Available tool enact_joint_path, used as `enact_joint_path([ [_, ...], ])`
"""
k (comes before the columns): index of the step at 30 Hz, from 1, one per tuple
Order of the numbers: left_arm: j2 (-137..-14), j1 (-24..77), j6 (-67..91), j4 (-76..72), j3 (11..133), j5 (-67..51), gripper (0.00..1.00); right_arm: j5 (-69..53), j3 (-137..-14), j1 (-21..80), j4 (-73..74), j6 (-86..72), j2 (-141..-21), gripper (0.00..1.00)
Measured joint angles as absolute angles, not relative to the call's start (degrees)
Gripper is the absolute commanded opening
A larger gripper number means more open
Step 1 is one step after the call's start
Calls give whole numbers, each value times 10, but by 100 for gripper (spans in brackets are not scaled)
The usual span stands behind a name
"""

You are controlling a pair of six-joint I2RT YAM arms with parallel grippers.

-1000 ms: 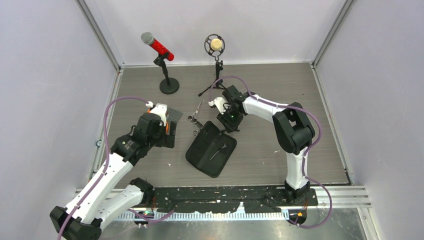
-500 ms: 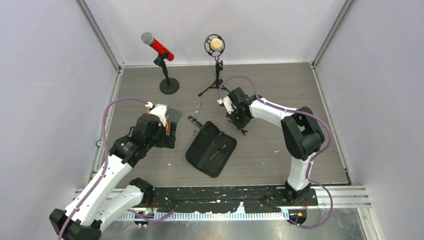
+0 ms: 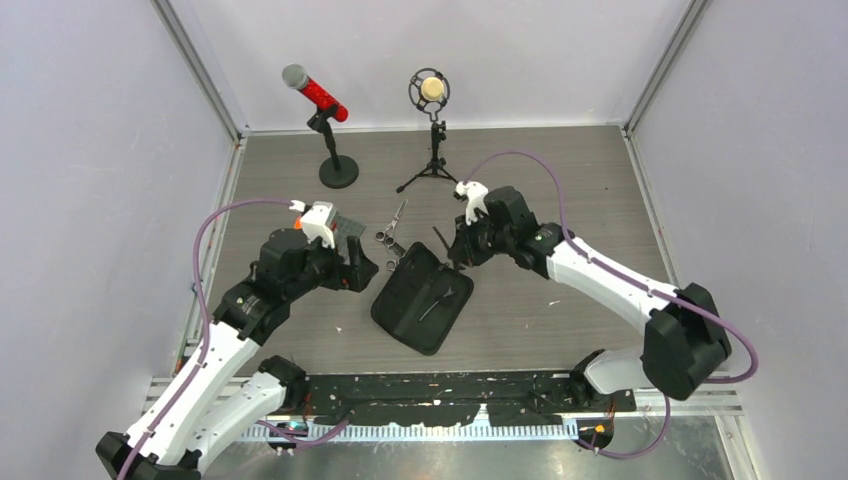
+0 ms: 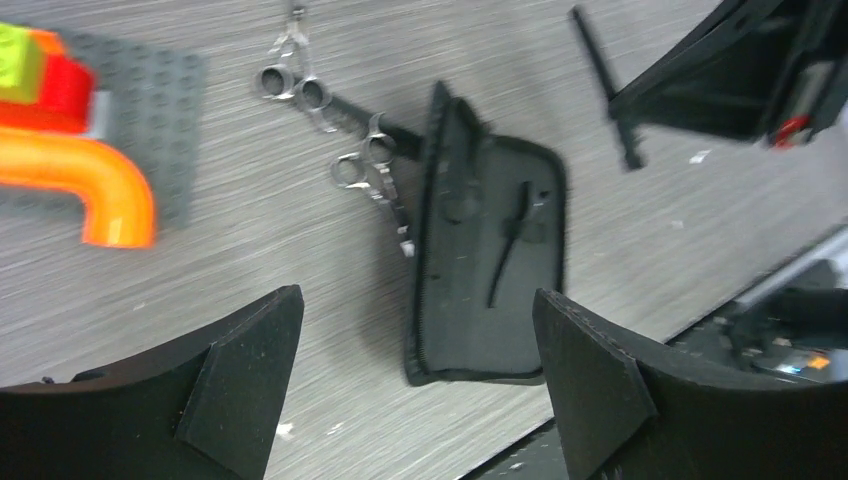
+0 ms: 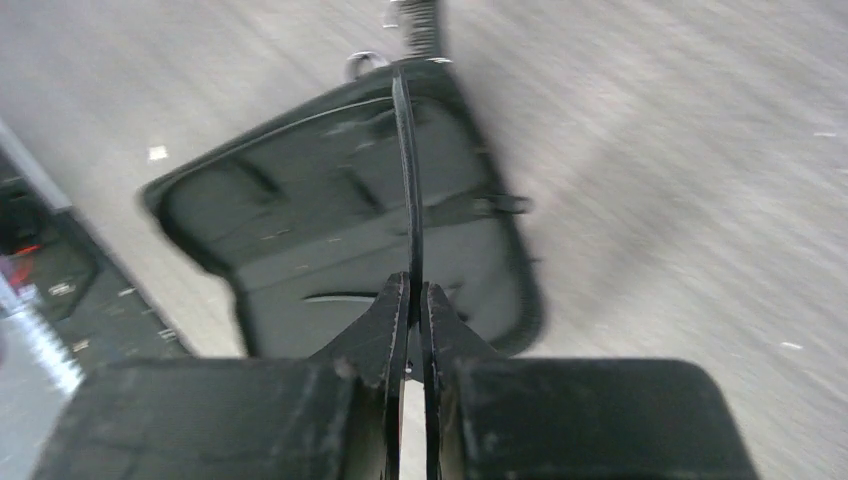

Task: Sort the hair-cutting tools
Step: Pick up the haircut tool at the center of the board.

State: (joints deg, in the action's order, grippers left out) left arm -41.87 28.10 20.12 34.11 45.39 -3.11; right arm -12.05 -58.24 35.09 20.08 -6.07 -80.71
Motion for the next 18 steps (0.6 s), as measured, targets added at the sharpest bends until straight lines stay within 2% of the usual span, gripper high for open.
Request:
enact_joint_path([
  [4,-409,281,249,248,420,-103,88,-230,-498,364,76,-136,-757,5],
  [11,-423,286,332,72,393,-209,87,-379,-430,369,-160,-277,-741,5],
  [18,-445,294,393,-61,383,-263,79,-455,-415,392,-353,-397,-747,5],
])
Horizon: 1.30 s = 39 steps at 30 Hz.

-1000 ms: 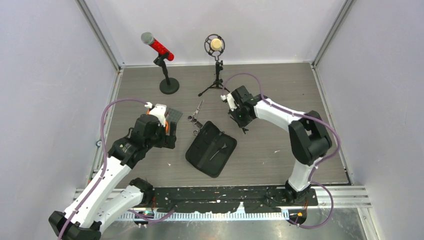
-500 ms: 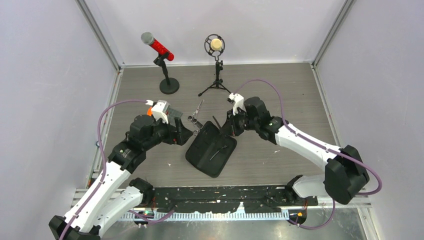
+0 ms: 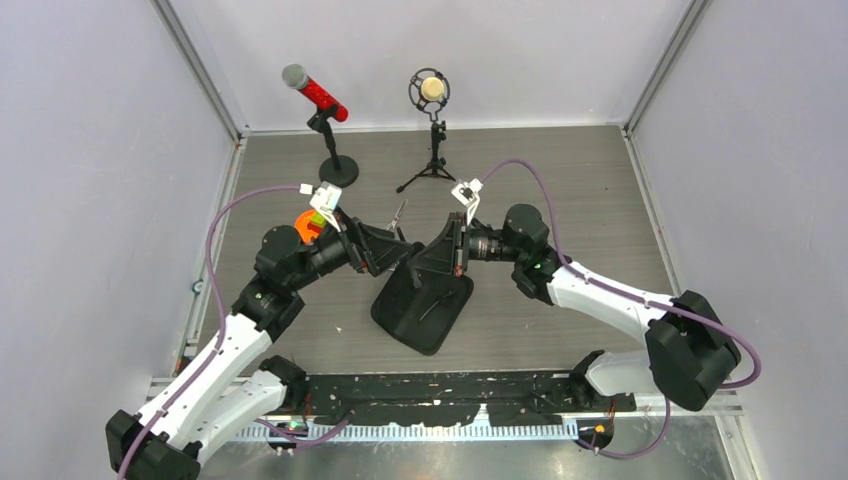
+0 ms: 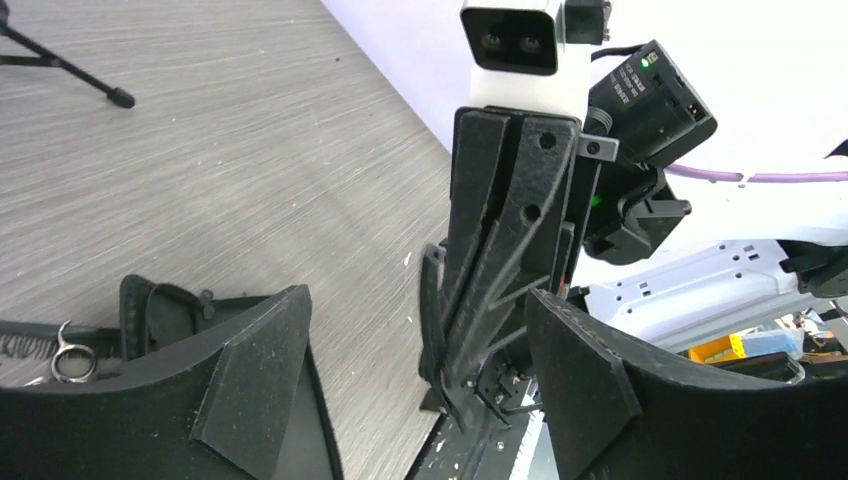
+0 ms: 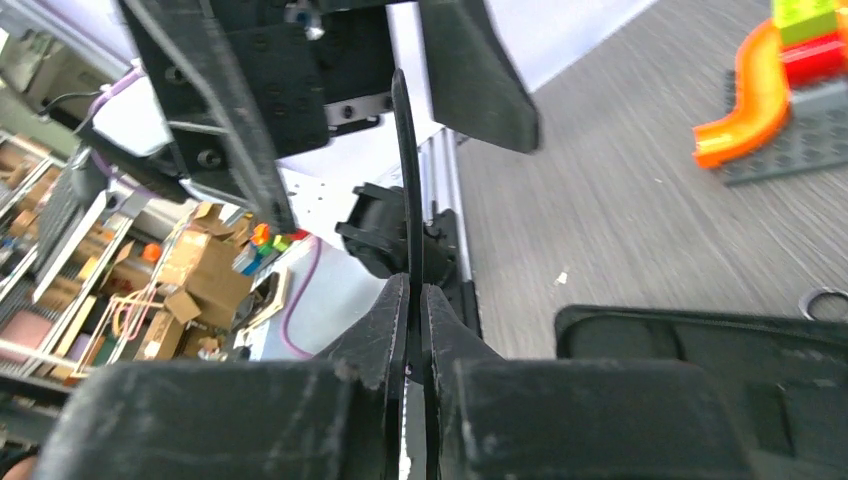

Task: Sort the hair-cutting tools
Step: Pick up the haircut tool at the center of the board.

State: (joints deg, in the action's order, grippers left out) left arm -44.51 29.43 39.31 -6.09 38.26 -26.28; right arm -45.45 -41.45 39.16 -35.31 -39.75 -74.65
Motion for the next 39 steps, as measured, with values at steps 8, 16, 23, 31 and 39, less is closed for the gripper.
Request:
enact_joint_path([
  [8,-451,300,433,-113,370,-279,22,-488,-415,416,-461,-469,-776,5],
  [16,-433,307,443,-119,363,-273,0,-493,-415,416,-475,-483,-783,37],
  [23,-413,328,437,63,399,-130,0,-388,-420,435,-287,-340,-724,58],
  [31,-462,360,457,226,470,28,0,-135,-432,564,-146,-138,-645,57],
  [39,-513,379,486,300,495,88,0,37,-490,663,-88,-37,-715,53],
])
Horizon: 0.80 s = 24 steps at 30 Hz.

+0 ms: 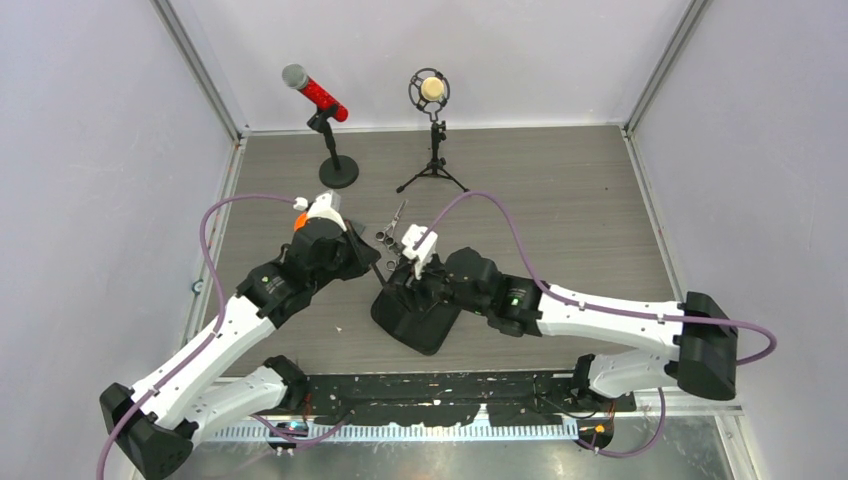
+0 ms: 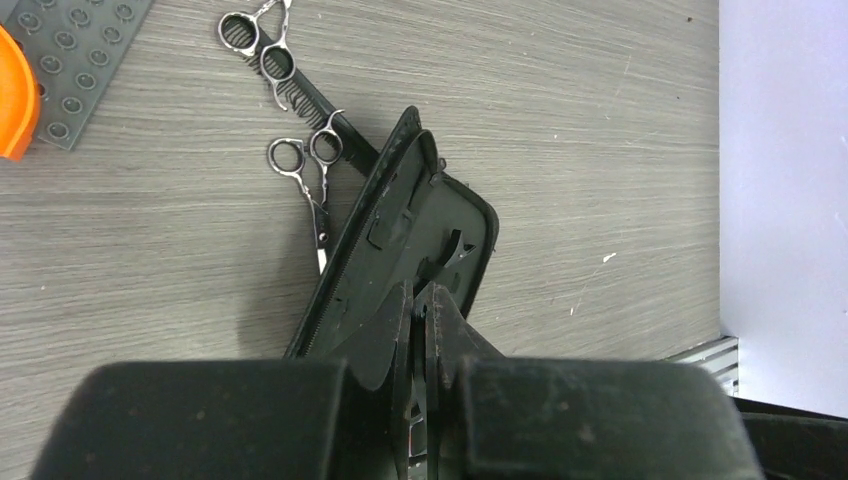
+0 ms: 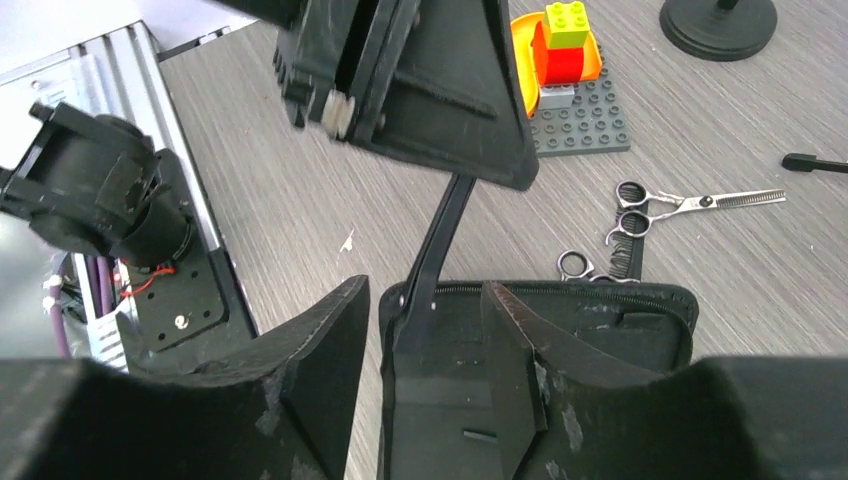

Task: Sort the hair-cutting tools
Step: Pick up the haircut tool at the center of the board.

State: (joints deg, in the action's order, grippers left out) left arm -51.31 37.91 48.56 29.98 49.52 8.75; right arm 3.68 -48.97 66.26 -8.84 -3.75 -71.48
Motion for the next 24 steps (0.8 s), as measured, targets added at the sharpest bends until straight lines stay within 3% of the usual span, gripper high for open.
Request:
enact_joint_path([
  [19,-521,386,513,307,496,101,0,150,-558,707,-60,-65,-832,37],
  [24,-523,387,521,306,496,101,0,197,-561,722,-61,-62,-850,23],
])
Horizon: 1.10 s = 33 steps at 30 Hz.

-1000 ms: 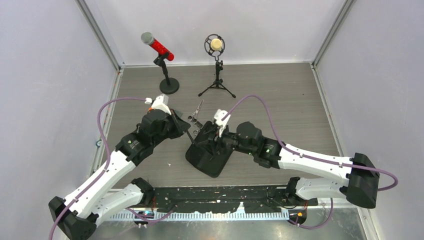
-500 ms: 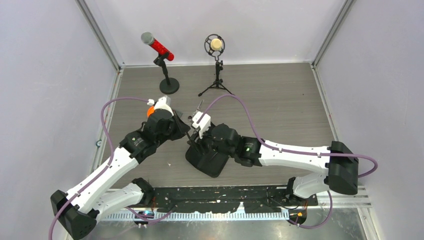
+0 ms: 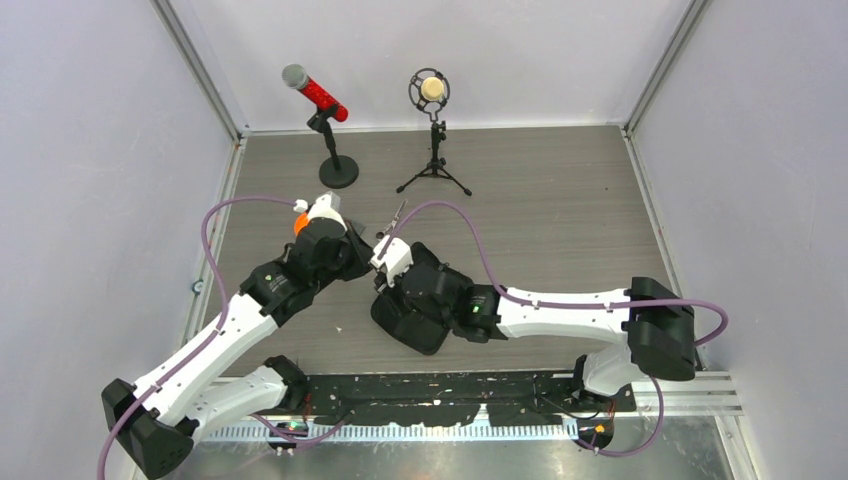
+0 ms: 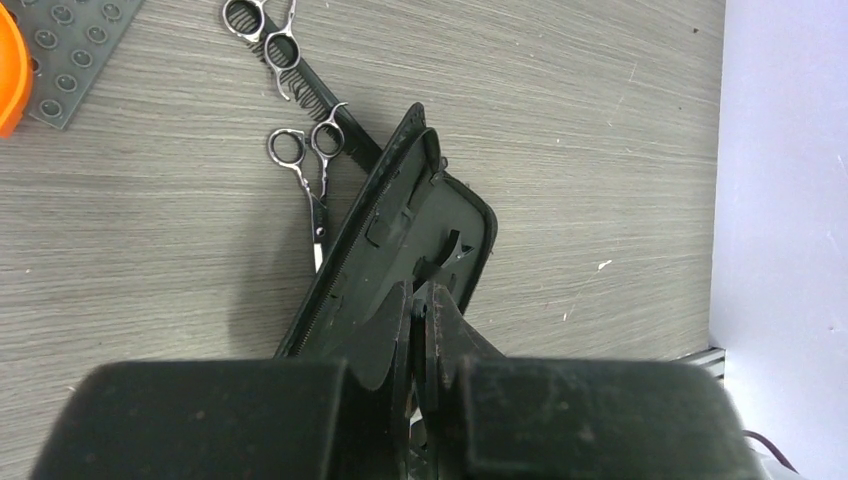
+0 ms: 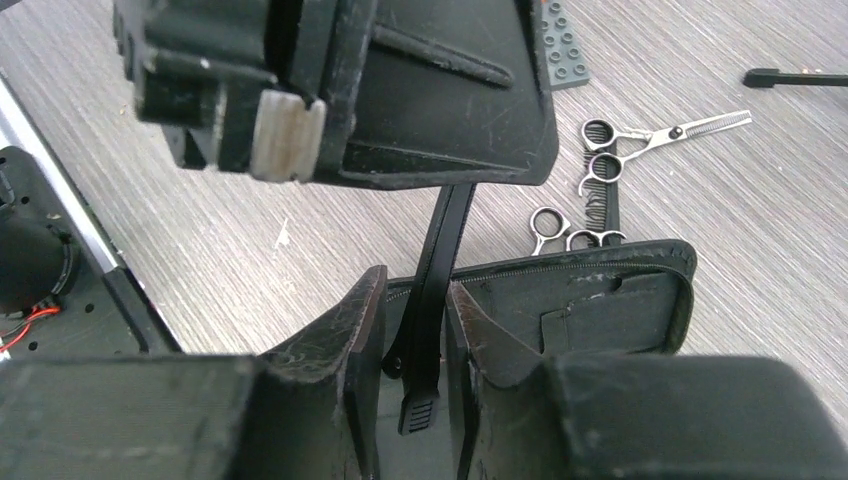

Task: Sort the hair-cutting tools
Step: Pick up the haircut tool at the center of the board.

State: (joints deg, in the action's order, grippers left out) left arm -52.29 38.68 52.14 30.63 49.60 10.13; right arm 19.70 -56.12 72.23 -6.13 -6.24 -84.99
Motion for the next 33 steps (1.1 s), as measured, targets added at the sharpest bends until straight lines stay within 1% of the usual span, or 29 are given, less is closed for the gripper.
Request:
enact_joint_path([
  [1,-524,387,521,307,496,102,0,208,-563,726,-60,-62,-853,20],
  [3,-524,387,521,307,496,105,0,230,-567,731,-56,-63,-855,11],
  [5,-525,387,522,301,496,107,1,250,-570,732,-52,-69,-855,6],
  [7,-527,388,522,295,496,108,5,262,-574,734,-46,-74,-855,5],
  [10,-528,390,521,292,496,108,19,277,-580,736,-30,-83,-855,5],
  [12,-530,390,520,291,496,107,26,285,-586,737,-15,-86,-855,5],
  [18,-529,390,497,294,496,110,54,295,-596,738,19,-104,-855,5],
  [22,-517,390,472,295,496,116,68,287,-596,733,44,-120,-855,5],
  [23,-512,390,463,295,496,119,70,277,-596,729,55,-127,-854,5],
  [27,-492,388,420,295,496,120,72,233,-587,700,79,-159,-839,5],
  [31,-493,381,367,295,496,103,74,165,-534,637,94,-211,-784,5],
  [33,-512,377,337,295,496,82,75,127,-499,598,100,-239,-750,5],
])
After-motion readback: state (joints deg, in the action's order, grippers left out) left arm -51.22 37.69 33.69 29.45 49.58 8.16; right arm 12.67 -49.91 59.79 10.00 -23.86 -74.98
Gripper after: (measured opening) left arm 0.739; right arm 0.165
